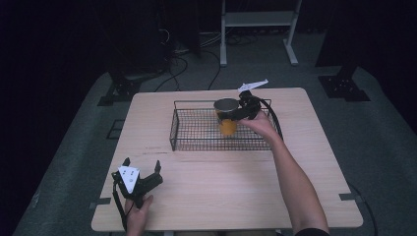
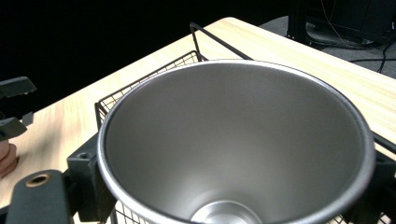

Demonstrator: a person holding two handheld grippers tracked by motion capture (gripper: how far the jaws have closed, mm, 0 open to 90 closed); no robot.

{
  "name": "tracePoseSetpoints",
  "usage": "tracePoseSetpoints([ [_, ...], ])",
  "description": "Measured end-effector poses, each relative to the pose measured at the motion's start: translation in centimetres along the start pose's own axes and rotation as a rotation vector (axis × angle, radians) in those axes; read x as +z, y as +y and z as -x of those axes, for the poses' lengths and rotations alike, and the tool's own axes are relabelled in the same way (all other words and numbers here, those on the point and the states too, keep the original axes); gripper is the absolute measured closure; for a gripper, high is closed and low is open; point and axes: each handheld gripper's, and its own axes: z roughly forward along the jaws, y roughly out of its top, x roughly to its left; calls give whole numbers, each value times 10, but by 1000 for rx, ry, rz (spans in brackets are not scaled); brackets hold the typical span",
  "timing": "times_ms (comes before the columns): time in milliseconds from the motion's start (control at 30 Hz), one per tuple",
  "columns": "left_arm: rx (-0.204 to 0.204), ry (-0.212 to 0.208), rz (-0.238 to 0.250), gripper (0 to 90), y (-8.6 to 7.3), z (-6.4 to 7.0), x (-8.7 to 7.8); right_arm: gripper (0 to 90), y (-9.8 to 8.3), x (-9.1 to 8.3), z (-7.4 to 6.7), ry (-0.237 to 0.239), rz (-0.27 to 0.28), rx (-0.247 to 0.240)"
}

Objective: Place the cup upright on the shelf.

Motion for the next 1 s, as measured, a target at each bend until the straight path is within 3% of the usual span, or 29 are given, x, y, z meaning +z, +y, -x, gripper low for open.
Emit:
tracePoseSetpoints([
  [500,3,-1,0,0,0,0,0,119,-11,8,12,-35,-38,-12],
  [700,2,-1,0,0,0,0,0,118,-15,12,14,-62,-59,-53],
  [1000,-1,-2,1,0,0,0,0,119,-20,19,16,-67,-71,-72],
])
